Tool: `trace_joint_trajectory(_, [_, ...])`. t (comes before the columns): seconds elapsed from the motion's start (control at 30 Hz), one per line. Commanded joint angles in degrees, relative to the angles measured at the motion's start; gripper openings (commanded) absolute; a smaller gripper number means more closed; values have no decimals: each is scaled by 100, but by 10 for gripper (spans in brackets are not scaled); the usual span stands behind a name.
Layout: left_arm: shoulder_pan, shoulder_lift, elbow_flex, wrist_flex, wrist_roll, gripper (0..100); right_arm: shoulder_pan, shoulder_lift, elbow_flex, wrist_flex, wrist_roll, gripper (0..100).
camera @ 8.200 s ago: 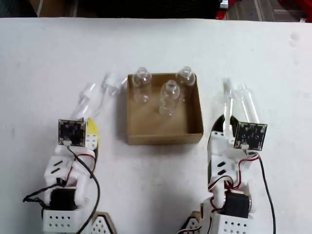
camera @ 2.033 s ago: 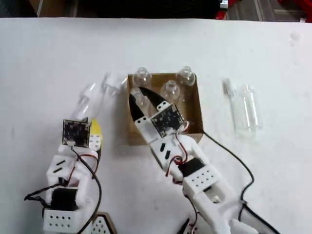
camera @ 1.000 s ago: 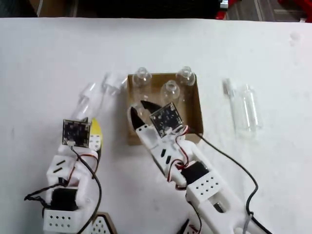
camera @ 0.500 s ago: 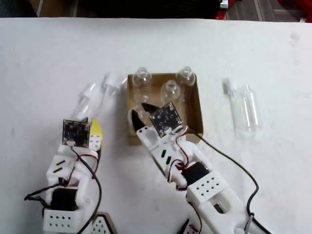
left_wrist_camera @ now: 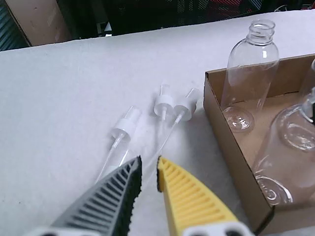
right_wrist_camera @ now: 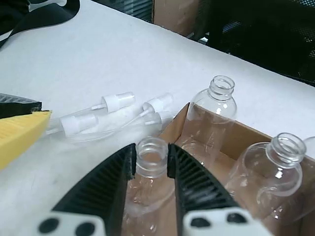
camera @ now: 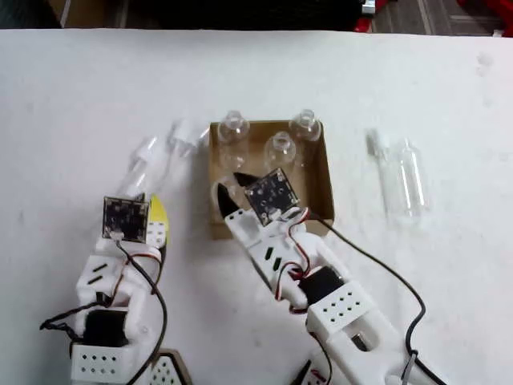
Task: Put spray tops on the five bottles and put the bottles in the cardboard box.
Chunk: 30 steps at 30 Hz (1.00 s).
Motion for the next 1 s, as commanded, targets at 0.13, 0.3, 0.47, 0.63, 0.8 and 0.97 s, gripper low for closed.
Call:
trace_joint_trajectory(0.13, [57,-48,-9,-141,-44,62,-57,-110,-70,22,-26,101])
trace_joint_trajectory(0.3, [57,-48,-9,-141,-44,62,-66,-119,-70,22,-26,104])
trace_joint_trajectory(0.47, [57,-48,-9,-141,-44,62,-31,-215,-149,31,-26,105])
trace_joint_trajectory(0.63, [57,-48,-9,-141,-44,62,180,-1042,-325,778,-26,105])
trace_joint_trajectory(0.8, [57,-48,-9,-141,-44,62,593,-2316,-290,1508,-62,105])
trace_joint_trajectory(0.97, [57,-48,-9,-141,-44,62,980,-3240,-79,1648,-26,103])
